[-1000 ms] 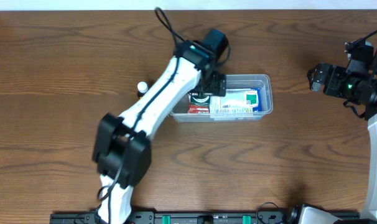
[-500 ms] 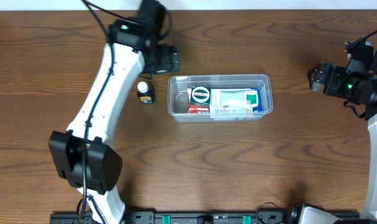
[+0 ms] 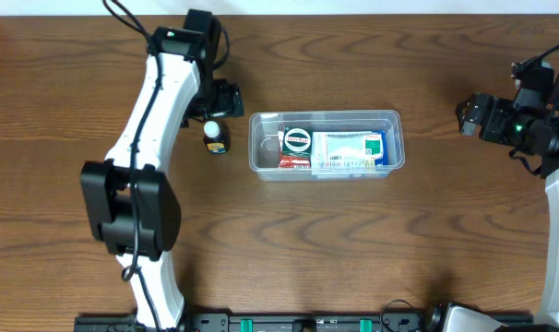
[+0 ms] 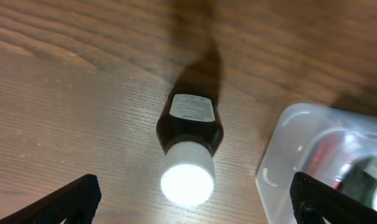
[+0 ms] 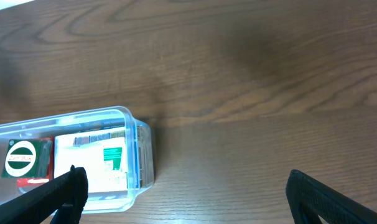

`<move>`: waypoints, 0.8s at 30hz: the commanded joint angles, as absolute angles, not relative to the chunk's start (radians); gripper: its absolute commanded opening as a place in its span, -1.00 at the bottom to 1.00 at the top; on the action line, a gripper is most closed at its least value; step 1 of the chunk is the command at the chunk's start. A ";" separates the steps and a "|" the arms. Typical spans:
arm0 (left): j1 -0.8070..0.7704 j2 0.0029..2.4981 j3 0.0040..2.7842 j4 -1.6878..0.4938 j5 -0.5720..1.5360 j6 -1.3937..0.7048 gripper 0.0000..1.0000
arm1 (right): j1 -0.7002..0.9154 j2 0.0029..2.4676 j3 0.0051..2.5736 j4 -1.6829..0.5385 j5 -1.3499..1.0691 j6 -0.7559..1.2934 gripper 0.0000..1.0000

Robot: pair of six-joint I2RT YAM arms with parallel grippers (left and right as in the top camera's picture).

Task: Pack container
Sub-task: 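Move left gripper to the dark bottle and grasp its cap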

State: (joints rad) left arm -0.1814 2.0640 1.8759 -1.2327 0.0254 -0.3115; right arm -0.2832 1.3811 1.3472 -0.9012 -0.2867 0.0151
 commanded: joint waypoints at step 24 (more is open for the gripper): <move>-0.180 2.110 1.749 -1.164 0.018 -0.292 0.64 | -0.289 1.380 1.361 -0.902 -0.284 0.021 0.98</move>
State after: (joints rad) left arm -0.1814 2.0937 1.7523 -1.1667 0.0257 -0.3046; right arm -0.2832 1.3811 1.3472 -0.9012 -0.2863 0.0151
